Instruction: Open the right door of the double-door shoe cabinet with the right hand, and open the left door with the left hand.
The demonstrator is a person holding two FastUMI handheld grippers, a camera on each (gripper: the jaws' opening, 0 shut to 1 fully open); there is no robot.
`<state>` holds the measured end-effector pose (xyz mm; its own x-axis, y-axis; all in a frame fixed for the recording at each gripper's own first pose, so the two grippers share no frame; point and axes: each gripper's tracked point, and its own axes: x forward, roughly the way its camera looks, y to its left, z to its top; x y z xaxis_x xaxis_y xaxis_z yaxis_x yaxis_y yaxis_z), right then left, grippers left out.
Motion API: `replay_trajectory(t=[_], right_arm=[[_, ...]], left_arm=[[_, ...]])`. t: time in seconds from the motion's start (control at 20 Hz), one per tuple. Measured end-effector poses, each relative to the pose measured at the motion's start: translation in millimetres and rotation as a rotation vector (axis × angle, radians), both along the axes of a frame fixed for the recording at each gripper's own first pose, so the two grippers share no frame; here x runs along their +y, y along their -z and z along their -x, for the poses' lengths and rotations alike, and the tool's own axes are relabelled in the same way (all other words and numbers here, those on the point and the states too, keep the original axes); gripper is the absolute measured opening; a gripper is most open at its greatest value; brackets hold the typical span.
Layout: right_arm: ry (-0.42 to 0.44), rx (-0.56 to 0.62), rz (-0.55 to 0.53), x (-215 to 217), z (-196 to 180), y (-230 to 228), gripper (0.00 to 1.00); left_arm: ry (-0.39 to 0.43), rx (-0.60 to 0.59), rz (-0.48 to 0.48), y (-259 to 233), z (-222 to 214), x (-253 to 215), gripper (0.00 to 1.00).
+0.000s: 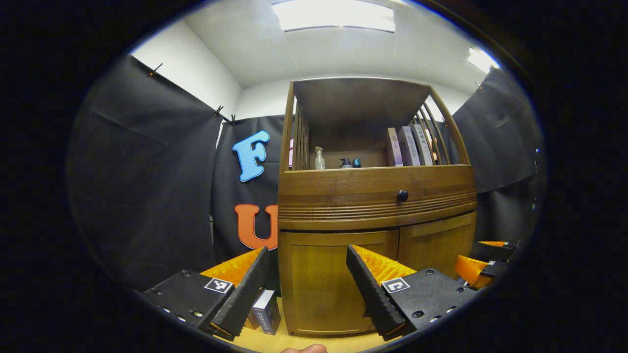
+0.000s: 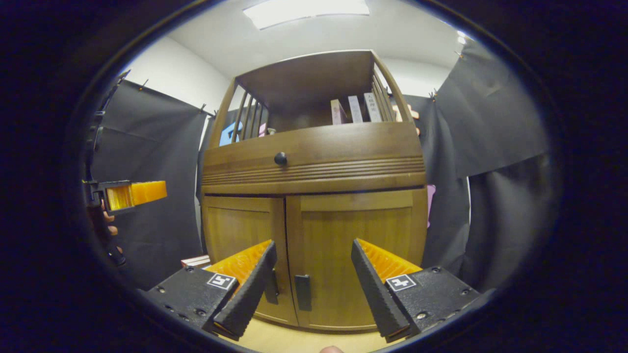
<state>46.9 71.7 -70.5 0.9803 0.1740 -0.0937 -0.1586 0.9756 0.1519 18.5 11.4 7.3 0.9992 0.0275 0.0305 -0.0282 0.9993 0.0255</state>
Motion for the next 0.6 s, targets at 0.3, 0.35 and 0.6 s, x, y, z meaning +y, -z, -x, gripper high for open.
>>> replay_trajectory(t=[0.3, 0.35, 0.6], right_arm=[[0.003, 0.121, 0.016, 21, -30, 58, 0.94], [0.004, 0.141, 0.009, 24, -36, 66, 0.94], [0.011, 0.235, -0.030, 37, -62, 111, 0.89]], left_arm=[[0.001, 0.028, 0.016, 16, -7, 19, 0.95], [0.002, 0.031, 0.011, 19, -8, 21, 0.95], [0.000, 0.033, -0.028, 22, -9, 26, 0.95]])
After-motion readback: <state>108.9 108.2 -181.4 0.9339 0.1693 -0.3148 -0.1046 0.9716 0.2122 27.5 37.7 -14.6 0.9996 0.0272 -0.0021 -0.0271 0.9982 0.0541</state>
